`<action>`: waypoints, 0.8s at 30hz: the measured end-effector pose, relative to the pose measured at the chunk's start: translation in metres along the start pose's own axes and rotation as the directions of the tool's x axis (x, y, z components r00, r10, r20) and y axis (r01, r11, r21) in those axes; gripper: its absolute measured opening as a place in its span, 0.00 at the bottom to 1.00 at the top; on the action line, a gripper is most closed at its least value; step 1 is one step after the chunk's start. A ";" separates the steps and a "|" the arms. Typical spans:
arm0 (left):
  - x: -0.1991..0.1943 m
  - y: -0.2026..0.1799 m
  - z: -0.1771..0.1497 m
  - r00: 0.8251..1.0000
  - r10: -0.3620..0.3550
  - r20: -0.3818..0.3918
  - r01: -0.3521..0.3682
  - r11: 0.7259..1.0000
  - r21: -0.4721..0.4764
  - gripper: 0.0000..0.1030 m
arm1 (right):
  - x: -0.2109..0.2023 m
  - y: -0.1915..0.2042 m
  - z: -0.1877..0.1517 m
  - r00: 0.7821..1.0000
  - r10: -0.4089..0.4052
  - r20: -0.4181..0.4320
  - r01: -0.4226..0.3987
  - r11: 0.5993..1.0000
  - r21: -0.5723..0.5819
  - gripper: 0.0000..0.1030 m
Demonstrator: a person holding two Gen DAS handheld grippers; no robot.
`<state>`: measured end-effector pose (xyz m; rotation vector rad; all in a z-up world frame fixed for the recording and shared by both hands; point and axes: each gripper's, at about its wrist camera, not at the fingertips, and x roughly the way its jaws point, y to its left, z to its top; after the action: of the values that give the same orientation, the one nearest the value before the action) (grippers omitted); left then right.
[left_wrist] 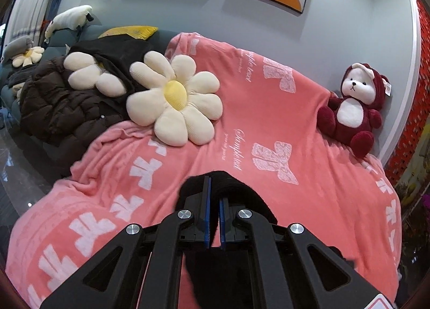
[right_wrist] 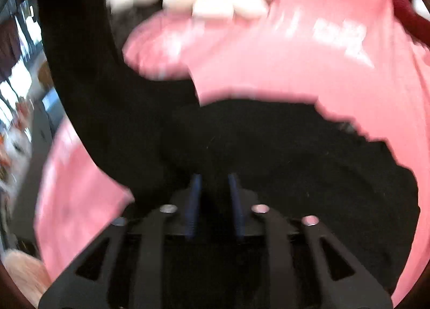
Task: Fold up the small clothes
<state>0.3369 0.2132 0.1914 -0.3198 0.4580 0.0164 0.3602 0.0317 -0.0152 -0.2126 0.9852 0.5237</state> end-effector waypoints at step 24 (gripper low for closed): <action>0.009 -0.175 -0.017 0.977 -0.209 -0.049 0.215 0.962 0.167 0.03 | -0.152 -0.247 -0.211 0.959 -0.285 0.009 0.221 0.764 0.606 0.09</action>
<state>0.3528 0.0408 0.2253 -0.1983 0.4509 -0.2363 0.2642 -0.3139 -0.0177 0.2535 0.9584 -0.0491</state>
